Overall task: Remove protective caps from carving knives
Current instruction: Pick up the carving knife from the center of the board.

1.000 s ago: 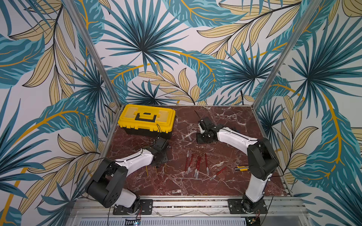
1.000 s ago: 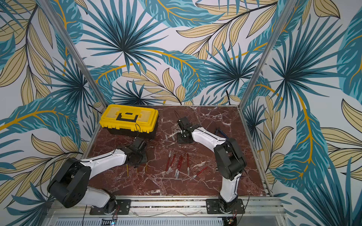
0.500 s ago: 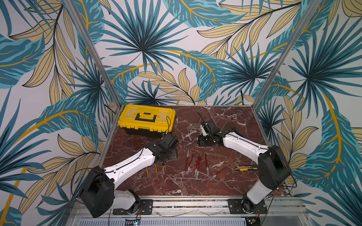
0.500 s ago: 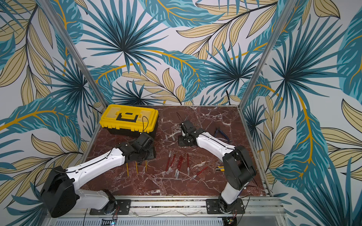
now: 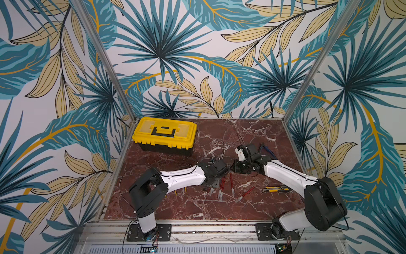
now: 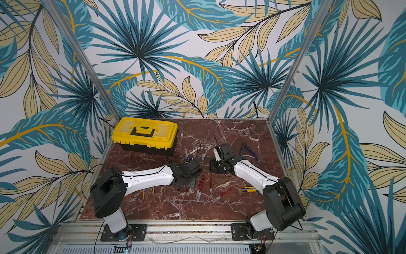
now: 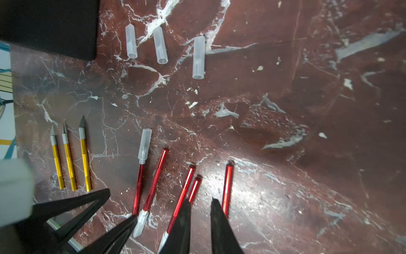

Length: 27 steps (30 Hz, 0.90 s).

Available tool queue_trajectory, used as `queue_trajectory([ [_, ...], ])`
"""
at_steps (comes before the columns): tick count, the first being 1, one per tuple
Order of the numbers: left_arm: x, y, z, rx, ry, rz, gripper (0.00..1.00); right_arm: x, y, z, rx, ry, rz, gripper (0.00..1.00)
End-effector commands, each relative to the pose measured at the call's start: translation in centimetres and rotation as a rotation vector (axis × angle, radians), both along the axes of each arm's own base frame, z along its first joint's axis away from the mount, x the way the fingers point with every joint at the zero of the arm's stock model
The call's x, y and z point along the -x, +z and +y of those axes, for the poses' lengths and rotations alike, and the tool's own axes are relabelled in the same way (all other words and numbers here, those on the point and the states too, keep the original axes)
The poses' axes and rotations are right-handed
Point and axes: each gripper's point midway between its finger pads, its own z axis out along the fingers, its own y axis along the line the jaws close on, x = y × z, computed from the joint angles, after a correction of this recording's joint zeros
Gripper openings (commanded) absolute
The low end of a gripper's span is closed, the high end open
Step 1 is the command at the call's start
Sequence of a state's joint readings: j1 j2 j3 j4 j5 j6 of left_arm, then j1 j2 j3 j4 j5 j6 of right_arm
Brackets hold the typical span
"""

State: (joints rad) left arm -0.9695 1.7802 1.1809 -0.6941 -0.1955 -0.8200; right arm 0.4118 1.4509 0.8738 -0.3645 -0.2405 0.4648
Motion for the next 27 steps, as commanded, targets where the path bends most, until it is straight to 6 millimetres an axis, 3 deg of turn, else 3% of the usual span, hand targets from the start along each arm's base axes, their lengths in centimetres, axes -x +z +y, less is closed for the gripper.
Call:
queue_trajectory([
  [1, -1.6, 0.8, -0.1, -0.006, 0.052, -0.037, 0.43, 0.4, 0.7, 0.3, -0.046, 0.009, -0.009, 0.2],
  [3, -1.9, 0.1, 0.4, -0.012, 0.084, -0.022, 0.36, 0.4, 0.8, 0.3, -0.053, 0.009, -0.008, 0.2],
  [19, -3.0, -3.3, 0.8, 0.034, 0.133, 0.048, 0.39, 0.3, -0.1, 0.6, -0.072, -0.001, 0.016, 0.2],
  [27, -3.1, -3.8, 1.1, 0.04, 0.128, 0.057, 0.28, 0.2, -0.2, 0.6, -0.077, -0.006, 0.019, 0.2],
])
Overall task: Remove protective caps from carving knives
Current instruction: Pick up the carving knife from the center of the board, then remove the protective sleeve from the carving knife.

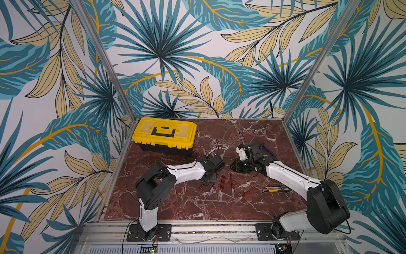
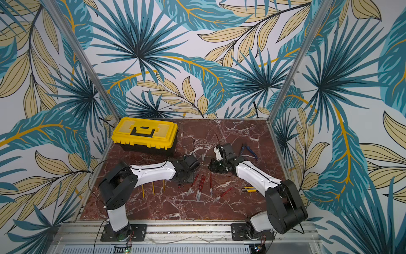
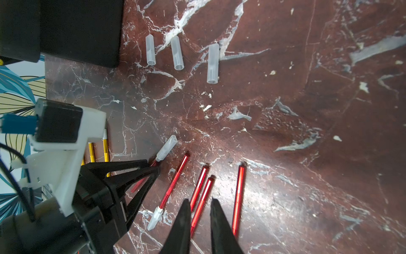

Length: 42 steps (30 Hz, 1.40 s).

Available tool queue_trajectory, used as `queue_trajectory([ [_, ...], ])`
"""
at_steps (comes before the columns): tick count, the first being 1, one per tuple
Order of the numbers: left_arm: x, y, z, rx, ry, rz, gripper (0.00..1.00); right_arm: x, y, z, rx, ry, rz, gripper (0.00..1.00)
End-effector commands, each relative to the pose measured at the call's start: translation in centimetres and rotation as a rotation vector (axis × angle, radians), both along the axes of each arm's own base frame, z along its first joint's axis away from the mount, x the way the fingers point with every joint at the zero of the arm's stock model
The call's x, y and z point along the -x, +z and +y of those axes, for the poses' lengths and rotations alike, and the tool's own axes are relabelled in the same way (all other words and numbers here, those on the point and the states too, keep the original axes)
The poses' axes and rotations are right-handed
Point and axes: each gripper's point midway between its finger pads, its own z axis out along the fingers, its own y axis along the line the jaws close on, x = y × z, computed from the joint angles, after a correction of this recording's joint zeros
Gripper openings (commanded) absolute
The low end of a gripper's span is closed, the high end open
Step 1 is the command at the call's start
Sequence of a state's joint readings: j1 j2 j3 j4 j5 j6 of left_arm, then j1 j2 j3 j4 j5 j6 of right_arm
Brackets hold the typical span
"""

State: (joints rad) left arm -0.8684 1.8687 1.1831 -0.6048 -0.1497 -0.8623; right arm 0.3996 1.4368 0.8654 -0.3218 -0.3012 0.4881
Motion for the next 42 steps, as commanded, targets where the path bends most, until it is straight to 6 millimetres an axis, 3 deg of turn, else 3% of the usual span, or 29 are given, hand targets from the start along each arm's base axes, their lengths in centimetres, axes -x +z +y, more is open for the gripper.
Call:
queue_trajectory([
  [1, 0.1, -1.1, 0.1, 0.003, -0.002, 0.019, 0.26, 0.5, -1.2, -0.1, -0.003, -0.009, 0.035, 0.2],
  [9, 0.1, -1.9, 0.0, 0.003, -0.011, 0.035, 0.13, 0.4, -1.2, 0.2, -0.025, -0.011, 0.042, 0.2],
  [13, -0.1, -1.4, 0.2, 0.01, -0.019, 0.026, 0.11, 0.1, -1.0, 0.6, -0.05, -0.013, 0.04, 0.2],
  [19, -0.9, 2.4, -0.3, 0.072, -0.053, -0.047, 0.05, 0.0, 0.0, 2.0, -0.134, 0.01, 0.042, 0.21],
  [26, -1.4, 8.1, -1.3, 0.163, -0.153, -0.163, 0.0, -0.4, 3.2, 4.2, -0.292, 0.048, 0.005, 0.46],
  [28, -1.3, 9.3, -1.5, 0.193, -0.172, -0.185, 0.0, -0.5, 4.2, 5.0, -0.337, 0.071, 0.001, 0.48],
  [36, -0.4, 12.1, -2.5, 0.304, -0.222, -0.213, 0.0, -1.6, 5.7, 6.5, -0.379, 0.098, -0.016, 0.48],
  [42, -0.3, 12.4, -2.4, 0.308, -0.224, -0.218, 0.0, -2.3, 6.5, 8.2, -0.411, 0.12, -0.022, 0.46],
])
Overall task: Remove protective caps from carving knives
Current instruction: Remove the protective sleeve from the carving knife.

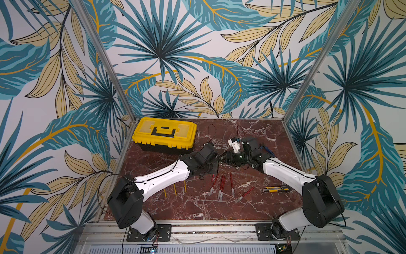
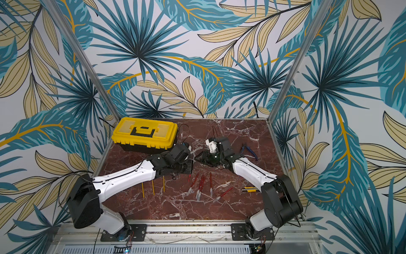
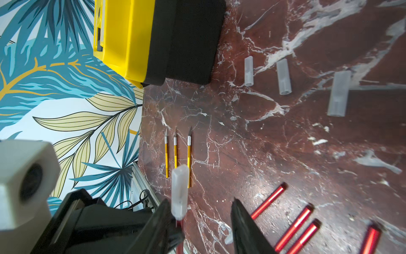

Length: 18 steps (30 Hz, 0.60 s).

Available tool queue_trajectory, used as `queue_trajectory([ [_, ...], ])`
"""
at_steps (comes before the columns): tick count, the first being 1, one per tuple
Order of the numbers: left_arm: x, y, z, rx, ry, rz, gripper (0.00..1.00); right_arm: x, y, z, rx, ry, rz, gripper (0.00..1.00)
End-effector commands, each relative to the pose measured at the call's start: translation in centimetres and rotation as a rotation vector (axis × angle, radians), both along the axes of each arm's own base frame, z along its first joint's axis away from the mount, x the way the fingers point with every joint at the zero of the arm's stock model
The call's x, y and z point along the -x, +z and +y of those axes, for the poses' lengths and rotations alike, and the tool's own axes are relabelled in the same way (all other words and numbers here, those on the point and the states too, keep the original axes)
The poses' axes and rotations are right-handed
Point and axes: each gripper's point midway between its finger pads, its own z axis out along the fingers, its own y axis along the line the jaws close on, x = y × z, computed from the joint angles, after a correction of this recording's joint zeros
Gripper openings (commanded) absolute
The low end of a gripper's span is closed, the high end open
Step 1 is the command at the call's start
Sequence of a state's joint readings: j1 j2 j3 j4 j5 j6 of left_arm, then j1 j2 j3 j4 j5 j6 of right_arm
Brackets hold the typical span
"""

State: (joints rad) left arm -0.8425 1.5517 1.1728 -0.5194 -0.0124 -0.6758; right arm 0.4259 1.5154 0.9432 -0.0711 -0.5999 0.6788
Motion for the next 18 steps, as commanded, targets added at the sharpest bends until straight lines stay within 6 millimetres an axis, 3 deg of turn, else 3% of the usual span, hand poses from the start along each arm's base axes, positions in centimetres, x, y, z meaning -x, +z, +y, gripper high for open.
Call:
queue_trajectory([
  [1, 0.4, -0.3, 0.3, -0.001, -0.021, -0.002, 0.0, -0.4, 0.9, 1.4, -0.037, 0.026, -0.009, 0.46],
  [5, 0.5, -0.2, 0.3, 0.004, -0.025, -0.004, 0.0, -0.7, 0.8, 2.1, -0.033, 0.037, -0.006, 0.4],
  [18, 0.6, 0.3, 0.5, 0.014, -0.022, -0.01, 0.0, -1.0, 0.9, 2.6, -0.04, 0.038, -0.008, 0.03],
])
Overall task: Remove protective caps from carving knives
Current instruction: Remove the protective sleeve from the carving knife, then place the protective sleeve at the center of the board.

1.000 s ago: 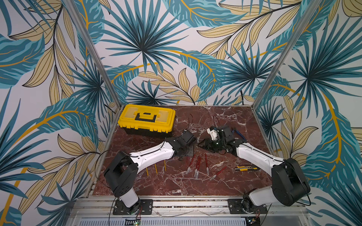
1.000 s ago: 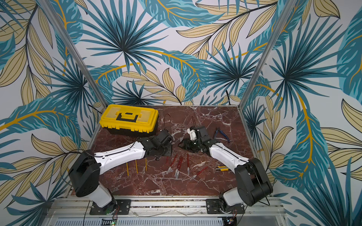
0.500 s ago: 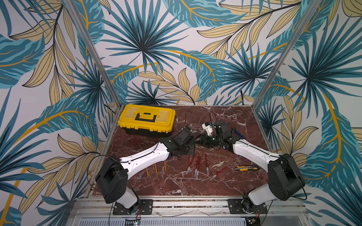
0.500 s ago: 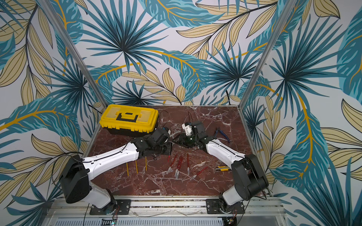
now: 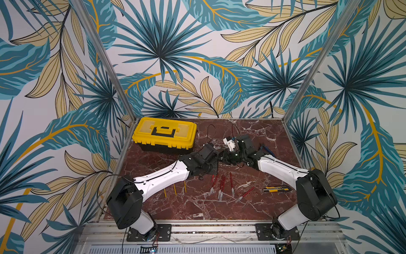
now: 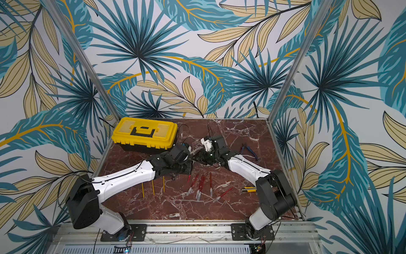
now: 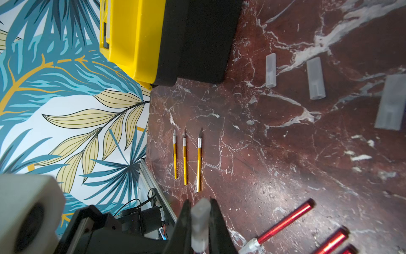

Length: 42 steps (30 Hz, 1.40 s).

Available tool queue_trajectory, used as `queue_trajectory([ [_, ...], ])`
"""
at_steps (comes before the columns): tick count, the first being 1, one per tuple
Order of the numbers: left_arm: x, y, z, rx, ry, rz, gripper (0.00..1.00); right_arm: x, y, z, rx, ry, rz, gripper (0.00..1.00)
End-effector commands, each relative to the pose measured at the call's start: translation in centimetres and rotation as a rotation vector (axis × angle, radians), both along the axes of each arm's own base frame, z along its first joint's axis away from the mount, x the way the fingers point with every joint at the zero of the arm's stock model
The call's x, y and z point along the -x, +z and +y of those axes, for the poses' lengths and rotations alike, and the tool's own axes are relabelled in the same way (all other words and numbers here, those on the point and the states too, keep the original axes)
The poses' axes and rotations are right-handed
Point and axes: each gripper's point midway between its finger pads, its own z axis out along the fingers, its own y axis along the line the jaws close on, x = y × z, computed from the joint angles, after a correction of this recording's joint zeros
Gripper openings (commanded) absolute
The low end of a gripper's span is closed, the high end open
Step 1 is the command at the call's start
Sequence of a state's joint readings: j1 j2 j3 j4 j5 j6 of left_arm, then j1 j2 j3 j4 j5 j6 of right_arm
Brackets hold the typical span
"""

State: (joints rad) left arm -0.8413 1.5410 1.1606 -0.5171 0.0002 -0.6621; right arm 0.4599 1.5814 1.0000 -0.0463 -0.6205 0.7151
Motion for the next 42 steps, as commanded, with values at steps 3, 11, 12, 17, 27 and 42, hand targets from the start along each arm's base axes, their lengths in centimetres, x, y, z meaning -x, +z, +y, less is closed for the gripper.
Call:
queue_trajectory([
  [3, 0.4, -0.1, 0.4, 0.012, -0.004, 0.006, 0.0, -0.7, 0.9, 0.5, -0.001, 0.007, -0.035, 0.0],
  [11, 1.1, -1.7, 0.8, -0.002, 0.01, 0.053, 0.0, -4.0, 3.1, -0.1, 0.057, -0.006, -0.083, 0.0],
  [12, 1.2, -1.9, 0.9, -0.002, 0.012, 0.057, 0.0, -4.6, 3.5, -0.2, 0.057, -0.01, -0.092, 0.0],
  [17, 1.6, -2.5, 1.5, -0.011, 0.027, 0.071, 0.0, -6.4, 4.5, -1.0, 0.069, -0.032, -0.089, 0.0],
  [27, 1.0, -3.1, 6.6, -0.068, 0.215, 0.067, 0.0, -7.8, 0.5, -8.2, 0.516, -0.183, -0.114, 0.0],
  [42, 0.8, -6.8, 11.4, -0.115, 0.382, 0.157, 0.0, -7.5, -9.3, -11.1, 0.788, -0.124, 0.03, 0.0],
])
